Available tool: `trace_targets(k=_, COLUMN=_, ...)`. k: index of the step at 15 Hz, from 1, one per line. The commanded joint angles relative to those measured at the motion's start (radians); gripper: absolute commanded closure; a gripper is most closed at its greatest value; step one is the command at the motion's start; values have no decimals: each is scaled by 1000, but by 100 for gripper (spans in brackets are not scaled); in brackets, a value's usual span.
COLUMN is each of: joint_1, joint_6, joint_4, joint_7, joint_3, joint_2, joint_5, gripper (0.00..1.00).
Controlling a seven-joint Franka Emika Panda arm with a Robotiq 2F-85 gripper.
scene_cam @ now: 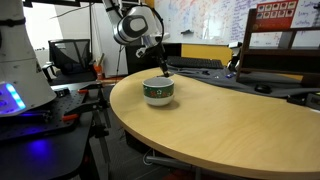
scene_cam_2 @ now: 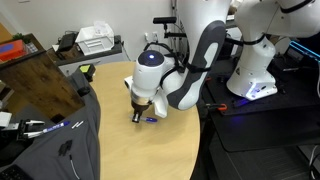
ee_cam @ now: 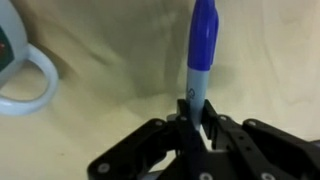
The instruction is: Put the marker in the mug
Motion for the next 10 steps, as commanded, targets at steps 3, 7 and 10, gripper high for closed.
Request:
trace_targets(k=3, joint_1=337, joint_6=91, joint_4=-45, joint_7=198, joint_3=-270, joint_2=128, joint_5=201, gripper=95)
trace_targets(k=7, joint_1=572, joint_6=54, joint_4=-67, joint_7=260, joint_3=-433, joint_2=248, joint_5=433, gripper=95)
trace_targets(k=10, joint_1=743, joint_6=-16, joint_4=-91, joint_7=351, joint_3=-577, joint_2=363, joint_5=520, gripper=95)
